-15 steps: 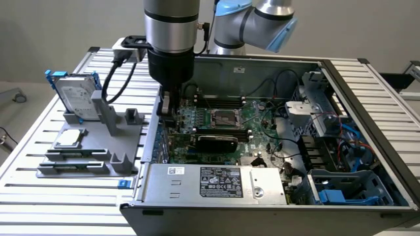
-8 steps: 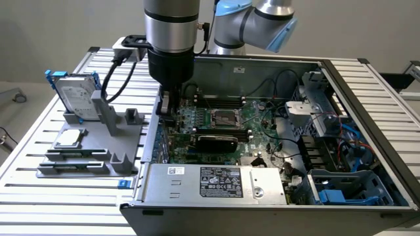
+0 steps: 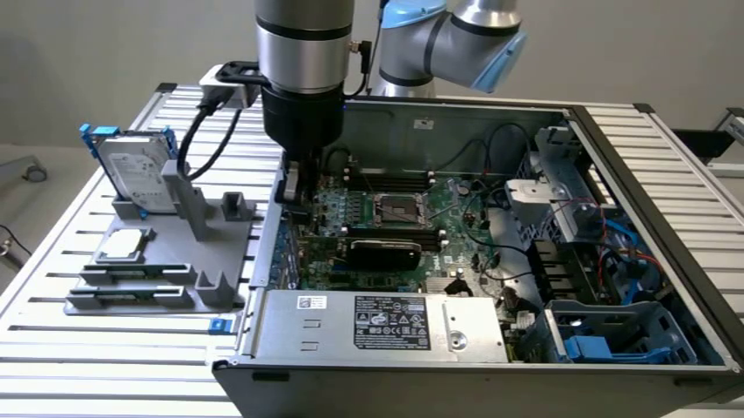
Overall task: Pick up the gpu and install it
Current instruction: 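Press down on the gpu until it lock into place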
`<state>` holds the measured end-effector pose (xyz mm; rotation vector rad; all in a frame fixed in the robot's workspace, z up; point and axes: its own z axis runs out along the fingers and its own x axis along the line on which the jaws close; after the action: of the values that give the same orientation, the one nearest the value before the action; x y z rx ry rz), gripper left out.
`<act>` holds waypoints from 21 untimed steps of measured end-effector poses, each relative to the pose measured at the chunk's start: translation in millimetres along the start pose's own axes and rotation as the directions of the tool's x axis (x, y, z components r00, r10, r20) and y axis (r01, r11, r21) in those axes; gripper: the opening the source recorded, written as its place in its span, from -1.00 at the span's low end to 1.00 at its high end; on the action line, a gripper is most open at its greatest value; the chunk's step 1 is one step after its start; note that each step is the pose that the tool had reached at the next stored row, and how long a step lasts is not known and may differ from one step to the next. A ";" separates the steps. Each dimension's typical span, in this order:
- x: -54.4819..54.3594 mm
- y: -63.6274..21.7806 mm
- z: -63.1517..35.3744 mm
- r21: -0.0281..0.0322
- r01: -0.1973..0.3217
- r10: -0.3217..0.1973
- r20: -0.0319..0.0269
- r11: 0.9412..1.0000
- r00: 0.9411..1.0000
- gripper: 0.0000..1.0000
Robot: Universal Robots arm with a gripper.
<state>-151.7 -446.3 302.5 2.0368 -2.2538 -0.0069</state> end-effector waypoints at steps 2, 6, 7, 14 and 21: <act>0.0 -0.3 0.0 -0.001 -0.005 0.005 0.000 1.000 1.000 -0.79; -0.2 -2.9 -1.7 -0.004 -0.009 0.009 0.000 1.000 1.000 -0.79; -0.2 -3.7 -2.5 -0.006 -0.009 0.009 0.000 1.000 1.000 -0.79; 1.7 -5.4 -3.4 -0.009 -0.011 0.011 -0.001 1.000 1.000 -0.79; 7.5 -6.0 -2.1 -0.009 -0.017 0.017 -0.002 1.000 1.000 -0.79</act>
<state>-146.3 -454.2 304.7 2.0123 -2.2652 -0.0140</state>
